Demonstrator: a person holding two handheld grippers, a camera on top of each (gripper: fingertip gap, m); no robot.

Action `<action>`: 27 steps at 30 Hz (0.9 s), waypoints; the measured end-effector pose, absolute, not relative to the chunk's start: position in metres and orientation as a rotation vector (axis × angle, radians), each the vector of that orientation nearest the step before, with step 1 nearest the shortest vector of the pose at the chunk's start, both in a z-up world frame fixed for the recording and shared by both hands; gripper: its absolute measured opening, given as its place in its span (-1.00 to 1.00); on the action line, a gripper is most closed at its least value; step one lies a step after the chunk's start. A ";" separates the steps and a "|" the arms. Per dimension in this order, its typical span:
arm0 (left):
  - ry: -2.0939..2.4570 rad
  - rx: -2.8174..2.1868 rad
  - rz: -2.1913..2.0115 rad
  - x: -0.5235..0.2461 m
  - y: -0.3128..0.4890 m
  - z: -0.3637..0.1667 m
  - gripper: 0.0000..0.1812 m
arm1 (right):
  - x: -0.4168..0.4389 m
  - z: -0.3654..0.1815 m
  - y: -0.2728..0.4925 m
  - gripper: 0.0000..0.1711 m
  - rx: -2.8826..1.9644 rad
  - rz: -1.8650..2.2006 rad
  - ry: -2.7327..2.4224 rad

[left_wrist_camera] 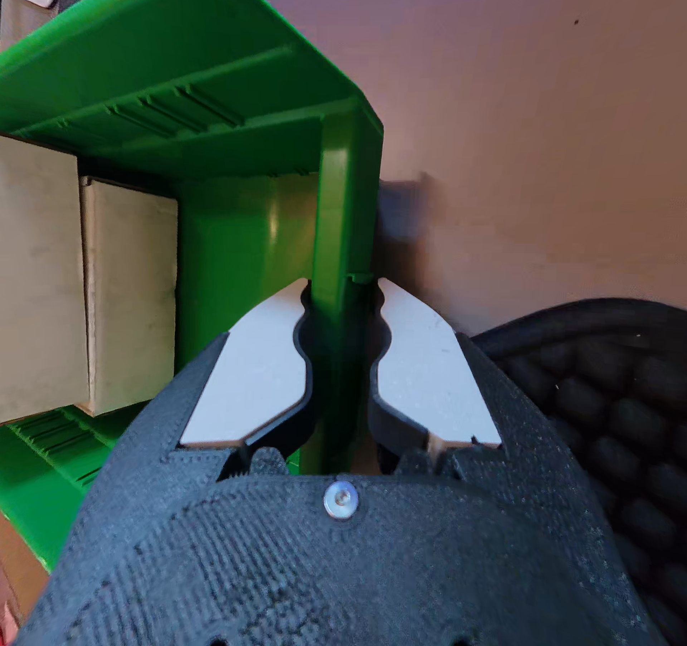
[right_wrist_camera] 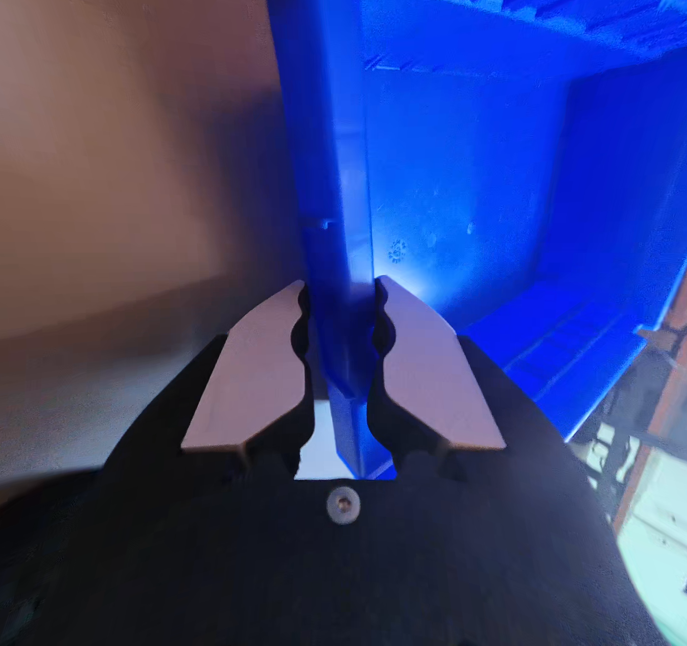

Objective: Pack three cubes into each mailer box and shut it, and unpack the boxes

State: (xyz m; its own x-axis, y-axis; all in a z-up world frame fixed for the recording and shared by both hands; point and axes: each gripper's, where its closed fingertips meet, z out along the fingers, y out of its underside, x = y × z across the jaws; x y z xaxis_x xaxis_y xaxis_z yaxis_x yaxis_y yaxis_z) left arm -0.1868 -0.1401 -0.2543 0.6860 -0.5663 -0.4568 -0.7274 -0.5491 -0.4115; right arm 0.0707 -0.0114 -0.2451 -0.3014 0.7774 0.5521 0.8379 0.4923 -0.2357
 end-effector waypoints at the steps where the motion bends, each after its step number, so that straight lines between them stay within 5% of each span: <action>1: 0.977 -2.316 0.356 -0.185 -0.139 -0.254 -0.68 | 0.087 -0.244 -0.011 -0.65 -1.356 -0.157 -2.096; 9: 0.917 -2.324 0.370 -0.182 -0.115 -0.255 -0.68 | 0.168 -0.255 0.059 -0.65 -1.519 -0.350 -1.973; 20: 0.853 -2.325 0.439 -0.243 -0.078 -0.254 -0.68 | 0.165 -0.252 0.140 -0.58 -1.609 -0.467 -1.855; 27: 0.676 -2.290 0.380 -0.267 -0.065 -0.236 -0.62 | 0.120 -0.210 0.087 -0.41 -1.574 -0.100 -1.674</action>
